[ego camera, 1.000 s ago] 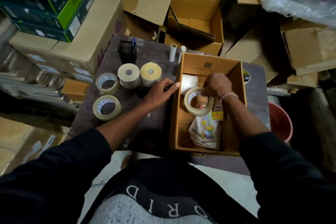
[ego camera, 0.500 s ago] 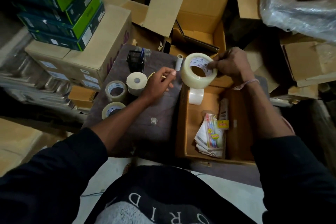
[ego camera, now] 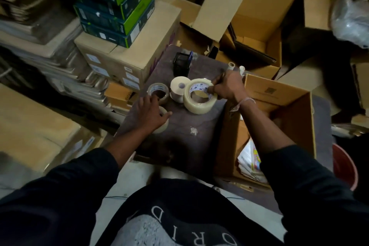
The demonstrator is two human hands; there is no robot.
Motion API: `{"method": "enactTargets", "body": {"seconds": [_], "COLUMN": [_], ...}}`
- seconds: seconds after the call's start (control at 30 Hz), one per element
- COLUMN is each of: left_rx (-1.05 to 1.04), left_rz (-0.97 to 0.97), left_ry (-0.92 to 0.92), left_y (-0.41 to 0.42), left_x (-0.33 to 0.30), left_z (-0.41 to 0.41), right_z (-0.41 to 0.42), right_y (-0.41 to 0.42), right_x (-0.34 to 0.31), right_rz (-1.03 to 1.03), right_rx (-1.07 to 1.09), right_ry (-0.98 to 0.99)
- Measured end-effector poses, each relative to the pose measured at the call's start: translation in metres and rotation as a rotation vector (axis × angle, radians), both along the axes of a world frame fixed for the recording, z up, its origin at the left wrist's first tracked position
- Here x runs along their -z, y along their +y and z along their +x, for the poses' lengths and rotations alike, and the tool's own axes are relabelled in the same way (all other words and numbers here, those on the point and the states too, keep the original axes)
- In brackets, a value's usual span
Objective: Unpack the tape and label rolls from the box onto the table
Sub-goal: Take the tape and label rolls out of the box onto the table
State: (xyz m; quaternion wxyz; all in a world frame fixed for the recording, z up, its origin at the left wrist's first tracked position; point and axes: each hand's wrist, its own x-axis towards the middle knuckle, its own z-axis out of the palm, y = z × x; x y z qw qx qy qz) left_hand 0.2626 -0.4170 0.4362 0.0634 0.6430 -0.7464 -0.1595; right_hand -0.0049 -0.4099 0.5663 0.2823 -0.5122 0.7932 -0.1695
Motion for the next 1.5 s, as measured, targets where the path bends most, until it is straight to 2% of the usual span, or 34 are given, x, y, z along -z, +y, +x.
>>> {"method": "enactTargets", "body": {"seconds": [0.17,0.3,0.47,0.7,0.9,1.0,1.1,1.23,1.3,1.37,1.43,1.5], "left_rx": [0.014,0.036,0.031,0.063,0.144,-0.117,-0.373,-0.388,-0.354,-0.306,-0.265,-0.213], "left_rz": [0.212,0.155,0.206,0.212,0.348,0.470,0.498,0.552,0.545,0.525,0.445,0.330], "left_ry": [-0.055,-0.104,0.011,0.083,0.378,0.612,0.855,0.992,0.976,0.916,0.781,0.636], "left_y": [0.014,0.013,0.003,-0.009,-0.017,-0.020,-0.025,-0.026,-0.027,-0.028,-0.032,-0.036], "left_x": [0.013,0.020,0.030,0.034,0.042,0.046,0.046,0.033,0.030,0.030,0.030,0.023], "left_z": [0.018,0.025,0.045,0.078,0.118,0.128,0.128,0.127,0.127,0.128,0.129,0.124], "right_z": [0.015,0.031,0.054,0.079,0.103,0.129,0.158,0.176,0.173,0.172,0.166,0.158], "right_y": [-0.009,-0.009,-0.008,-0.011,-0.016,-0.027,-0.036,-0.037,-0.034,-0.031,-0.029,-0.030], "right_x": [0.038,0.062,0.080,0.097,0.099,0.098,0.103,0.120,0.122,0.112,0.106,0.104], "right_rz": [0.040,0.122,0.232,0.221,0.085,0.044,0.050,0.105,0.116,0.114,0.155,0.148], "right_rx": [-0.004,-0.031,-0.065,-0.024,-0.073,-0.133,-0.270,-0.343,-0.305,-0.251,-0.186,-0.176], "right_ry": [0.085,0.175,0.235,0.193,0.089,0.069,0.148,0.186,0.155,0.026,-0.071,-0.050]}}
